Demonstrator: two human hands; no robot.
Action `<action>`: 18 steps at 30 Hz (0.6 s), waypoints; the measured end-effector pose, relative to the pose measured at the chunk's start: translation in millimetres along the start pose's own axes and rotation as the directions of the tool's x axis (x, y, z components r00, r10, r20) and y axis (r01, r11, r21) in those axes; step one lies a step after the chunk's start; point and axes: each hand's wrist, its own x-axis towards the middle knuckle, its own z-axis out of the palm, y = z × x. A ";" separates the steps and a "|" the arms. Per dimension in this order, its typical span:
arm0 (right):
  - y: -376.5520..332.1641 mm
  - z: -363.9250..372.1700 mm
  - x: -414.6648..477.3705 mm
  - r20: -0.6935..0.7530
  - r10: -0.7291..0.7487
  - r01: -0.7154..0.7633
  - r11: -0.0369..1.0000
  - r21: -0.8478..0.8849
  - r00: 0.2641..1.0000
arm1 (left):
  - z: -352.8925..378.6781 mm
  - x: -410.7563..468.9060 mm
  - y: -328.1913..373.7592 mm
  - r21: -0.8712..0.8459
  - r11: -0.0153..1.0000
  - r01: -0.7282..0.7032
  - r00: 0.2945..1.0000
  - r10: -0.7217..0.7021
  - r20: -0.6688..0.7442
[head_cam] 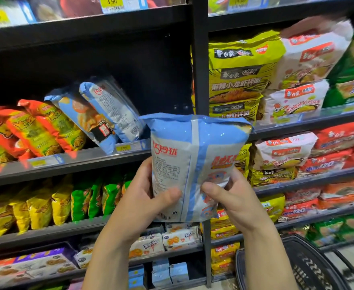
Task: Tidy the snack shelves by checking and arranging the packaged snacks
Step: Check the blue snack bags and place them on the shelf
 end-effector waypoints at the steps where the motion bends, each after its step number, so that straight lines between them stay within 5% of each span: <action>1: -0.1 -1.5 -1.3 0.009 -0.014 0.014 1.000 0.003 1.000 | -1.3 -1.3 0.0 -0.012 1.000 -0.008 0.999 0.008 0.032; 5: -2.4 -7.5 -4.6 0.015 -0.046 0.045 0.998 0.047 0.999 | -4.6 -6.9 -1.9 -0.062 0.998 -0.033 0.993 0.040 0.113; 10: -6.8 -14.3 -2.3 0.063 0.038 -0.040 0.998 0.039 0.997 | 0.7 -4.0 -1.3 -0.078 0.997 -0.007 0.999 0.010 0.036; 18: -24.5 2.2 0.9 -0.070 0.276 -0.275 0.961 0.018 0.959 | 20.3 0.3 15.9 -0.195 0.951 0.242 0.957 -0.267 -0.114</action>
